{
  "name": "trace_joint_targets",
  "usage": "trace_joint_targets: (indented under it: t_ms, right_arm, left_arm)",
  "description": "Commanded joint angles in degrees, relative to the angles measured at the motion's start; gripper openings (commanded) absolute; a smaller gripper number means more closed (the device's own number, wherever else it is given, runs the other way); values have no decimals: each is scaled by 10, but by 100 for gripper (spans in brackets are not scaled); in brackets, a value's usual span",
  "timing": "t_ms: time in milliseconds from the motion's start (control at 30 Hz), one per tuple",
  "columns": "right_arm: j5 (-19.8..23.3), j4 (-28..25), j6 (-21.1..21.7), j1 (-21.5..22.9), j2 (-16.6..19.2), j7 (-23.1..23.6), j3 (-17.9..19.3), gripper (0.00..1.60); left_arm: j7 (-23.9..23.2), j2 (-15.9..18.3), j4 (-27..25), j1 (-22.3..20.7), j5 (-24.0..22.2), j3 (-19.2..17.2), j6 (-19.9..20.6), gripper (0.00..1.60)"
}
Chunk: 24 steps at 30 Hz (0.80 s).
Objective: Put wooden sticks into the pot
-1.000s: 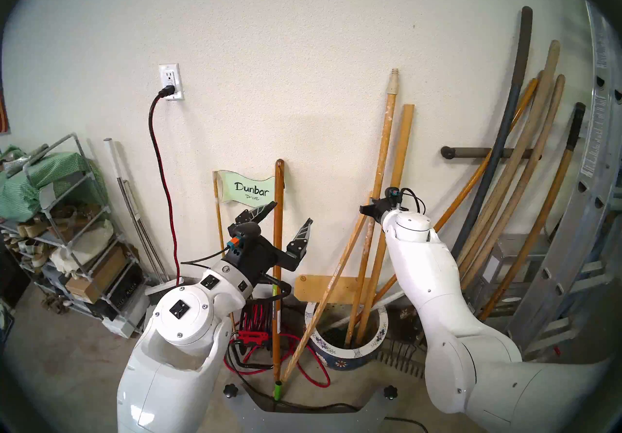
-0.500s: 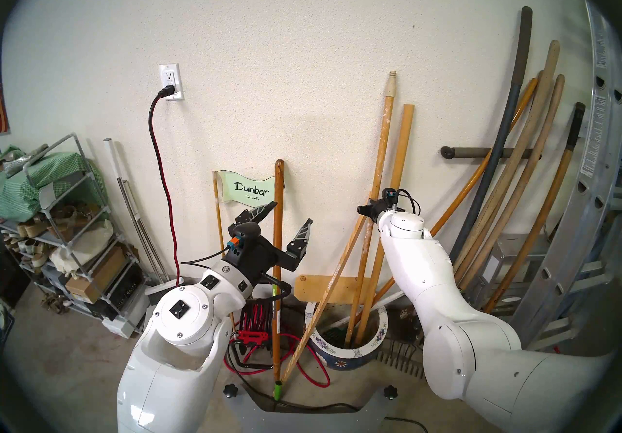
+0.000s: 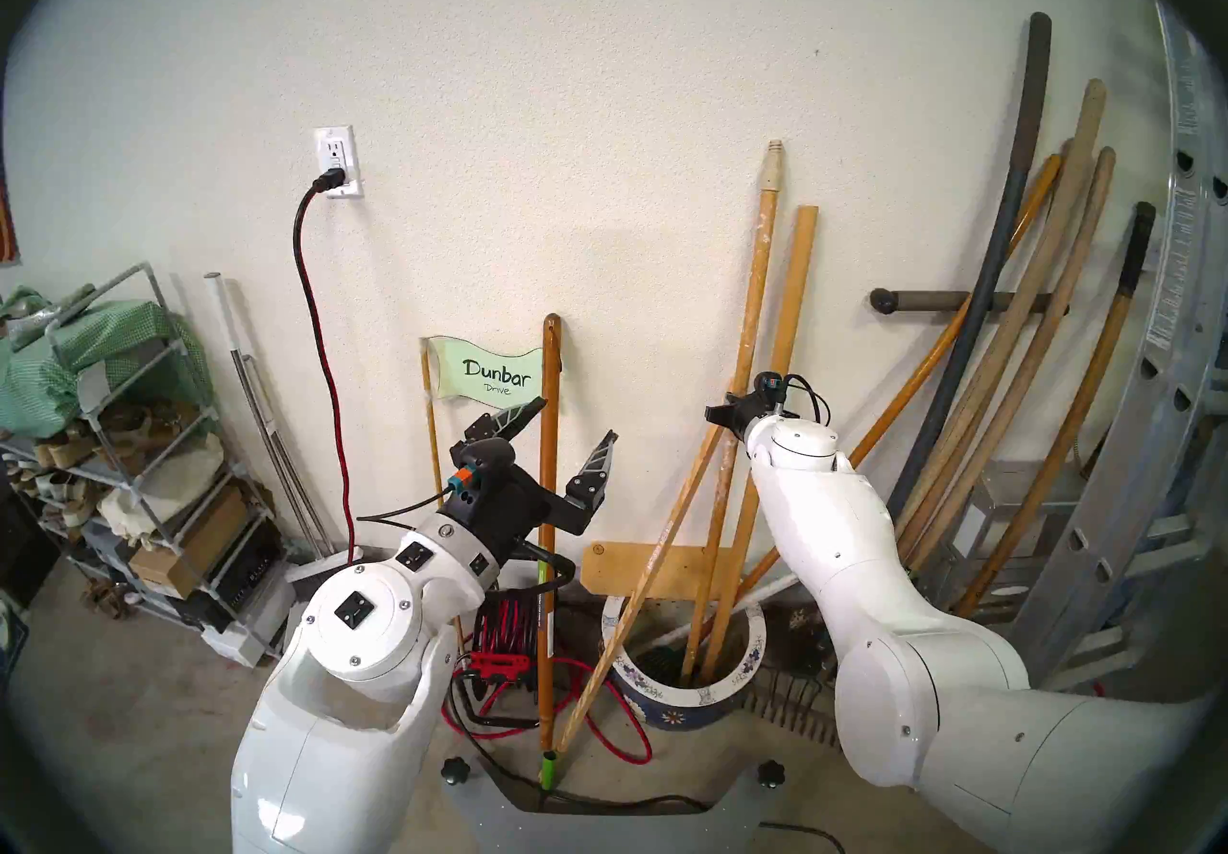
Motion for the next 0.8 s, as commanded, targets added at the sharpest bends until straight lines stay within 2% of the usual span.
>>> trace_joint_targets:
  t_ms: [0, 200, 333, 433, 533, 633, 767]
  right_arm:
    - [0, -23, 15, -32, 1, 5, -1, 67]
    - [0, -53, 23, -45, 2, 9, -2, 88]
    - [-4, -66, 24, -51, 2, 6, -3, 87]
    - [-4, -70, 25, -53, 2, 6, -2, 107]
    - [-5, -73, 26, -54, 2, 6, -1, 105]
    - [-6, -78, 27, -57, 2, 7, 1, 111]
    - [-5, -120, 36, -77, 0, 10, 3, 122]
  left_arm:
    - [0, 0, 0, 0, 0, 0, 0, 160]
    - [0, 0, 0, 0, 0, 0, 0, 160]
    - [0, 0, 0, 0, 0, 0, 0, 160]
    - [0, 0, 0, 0, 0, 0, 0, 160]
    - [0, 0, 0, 0, 0, 0, 0, 160]
    - [0, 0, 0, 0, 0, 0, 0, 160]
    - [0, 0, 0, 0, 0, 0, 0, 160]
